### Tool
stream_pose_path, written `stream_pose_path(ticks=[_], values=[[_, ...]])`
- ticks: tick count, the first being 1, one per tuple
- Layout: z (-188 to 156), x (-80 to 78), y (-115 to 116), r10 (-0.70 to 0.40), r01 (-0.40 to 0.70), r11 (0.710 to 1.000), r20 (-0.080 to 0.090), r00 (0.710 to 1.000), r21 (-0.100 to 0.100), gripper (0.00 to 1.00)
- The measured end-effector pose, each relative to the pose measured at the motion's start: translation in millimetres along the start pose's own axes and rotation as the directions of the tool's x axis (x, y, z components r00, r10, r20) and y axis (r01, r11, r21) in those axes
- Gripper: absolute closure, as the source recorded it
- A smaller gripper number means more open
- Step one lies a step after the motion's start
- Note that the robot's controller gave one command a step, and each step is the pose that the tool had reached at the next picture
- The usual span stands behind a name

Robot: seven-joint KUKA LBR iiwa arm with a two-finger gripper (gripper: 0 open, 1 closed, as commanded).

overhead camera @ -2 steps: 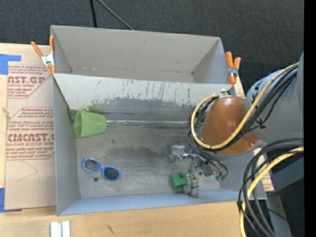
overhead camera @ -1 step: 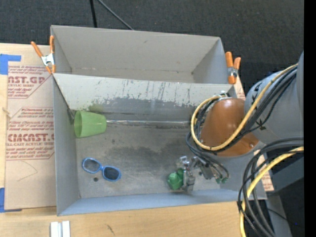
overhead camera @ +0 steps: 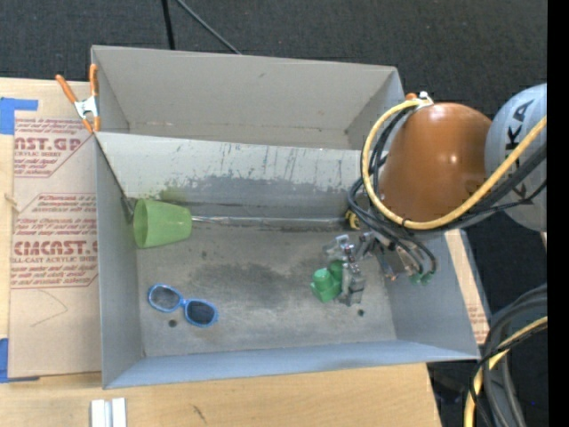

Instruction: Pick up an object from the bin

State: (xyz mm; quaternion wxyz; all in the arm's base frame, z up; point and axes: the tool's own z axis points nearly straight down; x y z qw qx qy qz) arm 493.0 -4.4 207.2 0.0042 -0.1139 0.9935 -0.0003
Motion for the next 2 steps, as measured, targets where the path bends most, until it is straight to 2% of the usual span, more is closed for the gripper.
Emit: stream_pose_path(ticks=[1,2], values=[[54,-34.5,-6,-0.21,0.21,0.978,-0.007,0.978,-0.004,1.0],[-75,-81.2,-3,-0.202,0.202,0.979,0.005,0.979,0.002,1.0]])
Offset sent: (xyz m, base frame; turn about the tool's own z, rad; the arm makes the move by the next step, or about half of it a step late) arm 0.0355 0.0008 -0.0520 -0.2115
